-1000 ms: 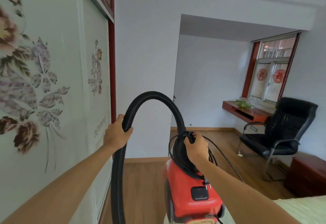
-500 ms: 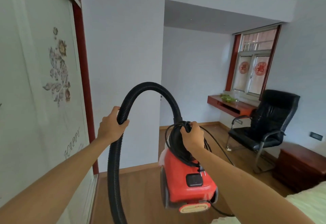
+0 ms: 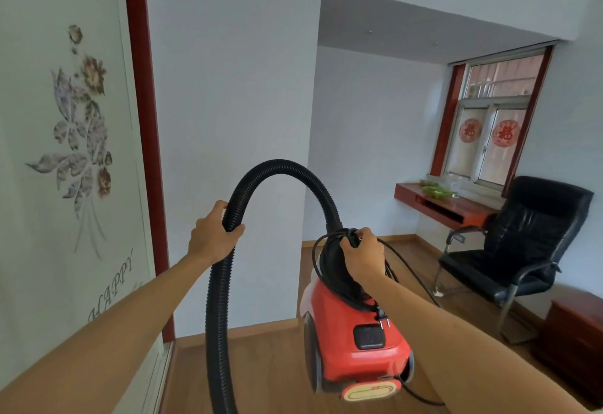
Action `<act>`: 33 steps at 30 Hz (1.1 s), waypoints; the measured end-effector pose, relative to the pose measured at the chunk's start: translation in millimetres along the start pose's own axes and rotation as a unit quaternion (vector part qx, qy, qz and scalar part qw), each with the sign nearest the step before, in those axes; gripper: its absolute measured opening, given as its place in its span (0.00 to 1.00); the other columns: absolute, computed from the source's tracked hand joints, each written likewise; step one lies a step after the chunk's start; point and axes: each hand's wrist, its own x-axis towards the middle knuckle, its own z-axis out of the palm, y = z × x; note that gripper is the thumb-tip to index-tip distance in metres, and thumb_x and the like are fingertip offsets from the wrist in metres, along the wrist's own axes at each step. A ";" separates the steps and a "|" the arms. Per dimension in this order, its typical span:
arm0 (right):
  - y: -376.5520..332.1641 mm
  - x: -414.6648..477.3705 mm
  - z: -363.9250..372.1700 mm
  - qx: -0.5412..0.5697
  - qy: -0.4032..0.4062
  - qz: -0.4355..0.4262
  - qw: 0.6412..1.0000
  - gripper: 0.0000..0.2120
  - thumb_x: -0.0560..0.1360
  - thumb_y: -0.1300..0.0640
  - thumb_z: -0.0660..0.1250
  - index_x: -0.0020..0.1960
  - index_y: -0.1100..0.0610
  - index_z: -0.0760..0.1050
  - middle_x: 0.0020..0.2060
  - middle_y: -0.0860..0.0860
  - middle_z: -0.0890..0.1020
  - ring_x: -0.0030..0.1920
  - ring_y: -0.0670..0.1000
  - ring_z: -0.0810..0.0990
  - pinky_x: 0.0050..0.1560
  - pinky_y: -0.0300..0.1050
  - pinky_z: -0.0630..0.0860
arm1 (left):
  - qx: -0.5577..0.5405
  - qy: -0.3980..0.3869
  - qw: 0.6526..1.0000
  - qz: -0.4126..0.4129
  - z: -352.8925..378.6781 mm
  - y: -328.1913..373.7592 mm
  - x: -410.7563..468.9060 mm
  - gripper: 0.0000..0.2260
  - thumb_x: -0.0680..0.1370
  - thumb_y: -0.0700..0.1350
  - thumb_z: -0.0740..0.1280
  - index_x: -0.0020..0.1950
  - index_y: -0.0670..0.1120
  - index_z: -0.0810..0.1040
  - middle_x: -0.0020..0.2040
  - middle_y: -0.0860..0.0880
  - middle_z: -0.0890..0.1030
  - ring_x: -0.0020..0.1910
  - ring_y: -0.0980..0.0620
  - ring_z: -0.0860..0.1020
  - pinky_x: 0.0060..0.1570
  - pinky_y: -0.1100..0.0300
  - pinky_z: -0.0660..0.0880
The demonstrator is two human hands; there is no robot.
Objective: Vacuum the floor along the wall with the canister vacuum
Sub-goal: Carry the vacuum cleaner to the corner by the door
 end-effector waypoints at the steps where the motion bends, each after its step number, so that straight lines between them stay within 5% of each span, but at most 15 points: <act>1: 0.8 14.4 8.1 0.002 -0.001 0.000 1.000 0.13 0.79 0.53 0.63 0.61 0.58 0.70 0.42 0.50 0.75 0.39 0.49 0.76 0.37 0.45 0.76 | 0.002 0.000 1.000 -0.001 6.5 -4.2 13.2 0.21 0.77 0.50 0.71 0.67 0.49 0.69 0.46 0.45 0.81 0.36 0.47 0.80 0.33 0.59 0.76; 16: -12.2 214.0 111.0 0.039 0.023 -0.030 0.999 0.09 0.79 0.52 0.64 0.57 0.54 0.70 0.43 0.50 0.76 0.45 0.55 0.79 0.47 0.57 0.81 | -0.015 0.023 1.000 -0.005 76.5 -55.4 198.5 0.19 0.78 0.49 0.70 0.67 0.51 0.69 0.42 0.46 0.81 0.35 0.47 0.80 0.33 0.59 0.75; 29: 8.8 355.2 190.9 0.026 0.067 0.006 0.997 0.13 0.80 0.54 0.64 0.61 0.58 0.71 0.41 0.48 0.75 0.36 0.46 0.74 0.35 0.44 0.74 | -0.026 -0.036 0.999 0.020 163.3 -110.4 369.1 0.20 0.77 0.49 0.71 0.67 0.52 0.70 0.43 0.48 0.81 0.38 0.47 0.81 0.41 0.54 0.80; 33: 13.8 405.5 210.8 0.008 0.094 0.016 0.995 0.14 0.80 0.55 0.64 0.63 0.59 0.71 0.39 0.46 0.74 0.35 0.43 0.73 0.32 0.39 0.69 | -0.030 -0.068 0.996 0.044 191.5 -122.6 432.1 0.20 0.77 0.48 0.71 0.67 0.50 0.70 0.42 0.48 0.81 0.35 0.49 0.81 0.33 0.59 0.75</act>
